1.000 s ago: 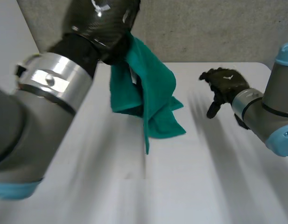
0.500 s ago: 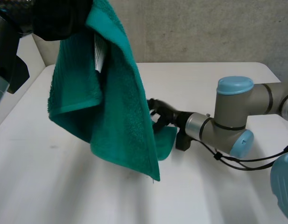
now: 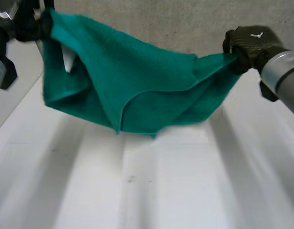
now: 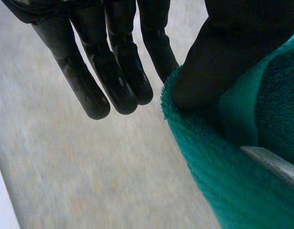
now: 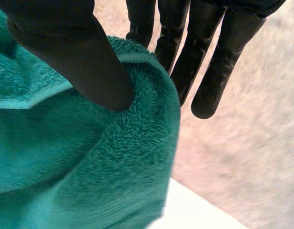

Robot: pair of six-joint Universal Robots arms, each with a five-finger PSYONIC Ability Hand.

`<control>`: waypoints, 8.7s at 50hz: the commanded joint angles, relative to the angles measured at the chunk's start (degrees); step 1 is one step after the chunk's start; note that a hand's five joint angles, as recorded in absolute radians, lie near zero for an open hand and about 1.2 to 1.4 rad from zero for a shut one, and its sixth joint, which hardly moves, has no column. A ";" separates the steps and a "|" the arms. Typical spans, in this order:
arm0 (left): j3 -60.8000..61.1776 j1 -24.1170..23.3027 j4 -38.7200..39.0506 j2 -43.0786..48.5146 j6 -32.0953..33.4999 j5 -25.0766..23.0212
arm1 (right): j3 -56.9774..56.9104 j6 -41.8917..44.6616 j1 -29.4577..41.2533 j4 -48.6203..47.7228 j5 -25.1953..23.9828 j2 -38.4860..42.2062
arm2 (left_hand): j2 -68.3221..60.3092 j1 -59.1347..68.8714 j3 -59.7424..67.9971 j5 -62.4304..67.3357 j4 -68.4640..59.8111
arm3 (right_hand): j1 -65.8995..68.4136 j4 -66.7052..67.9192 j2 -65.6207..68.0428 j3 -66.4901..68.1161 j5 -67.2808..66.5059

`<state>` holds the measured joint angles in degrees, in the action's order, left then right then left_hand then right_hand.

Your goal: Fold the towel.

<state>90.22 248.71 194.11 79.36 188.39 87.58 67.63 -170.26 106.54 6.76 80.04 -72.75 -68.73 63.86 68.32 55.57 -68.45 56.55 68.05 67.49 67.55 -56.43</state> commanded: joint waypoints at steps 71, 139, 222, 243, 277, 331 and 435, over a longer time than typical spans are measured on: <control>-0.57 -16.51 -0.93 44.12 -1.80 12.62 | 19.29 9.78 10.01 -5.62 11.80 5.25 | 34.46 -29.59 -34.05 -31.30 34.18 | 23.45 11.95 12.51 12.45 -13.57; -4.18 -10.62 -2.34 46.77 3.04 12.79 | 19.65 10.83 8.51 -6.06 11.54 4.99 | 32.26 -27.39 -31.85 -29.10 31.99 | 23.45 11.95 12.51 12.45 -13.57; -10.59 -13.08 -1.19 53.01 -0.39 12.62 | 20.00 11.88 8.69 -6.14 11.54 5.52 | -11.26 16.13 11.68 14.43 -11.54 | 23.45 11.95 12.51 12.45 -13.57; 8.21 -5.88 -8.40 16.38 7.87 7.62 | 16.39 30.33 6.40 11.25 12.24 -7.92 | -11.27 16.14 11.68 14.43 -11.55 | 23.45 11.95 12.51 12.45 -13.57; -30.62 0.02 7.84 32.35 9.98 9.98 | -11.21 35.88 7.54 -16.22 20.59 1.75 | -11.27 16.14 11.68 14.43 -11.55 | 23.45 11.95 12.51 12.45 -13.57; 13.49 7.84 21.83 28.22 1.72 3.48 | 33.00 7.31 -9.33 -8.69 2.32 2.26 | -11.27 16.14 11.68 14.43 -11.55 | -20.89 -32.39 -31.82 -31.89 30.77; 13.05 9.51 21.48 29.71 2.16 3.13 | 23.42 17.34 -12.58 -3.16 -7.36 14.04 | -11.27 16.14 11.68 14.43 -11.55 | -14.34 -25.84 -25.27 -25.34 24.22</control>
<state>103.44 258.19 215.59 108.97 190.55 90.70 91.40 -153.07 94.05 3.75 72.57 -59.44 -68.76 65.89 68.35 57.39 -68.46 33.88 38.49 40.12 38.61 -29.24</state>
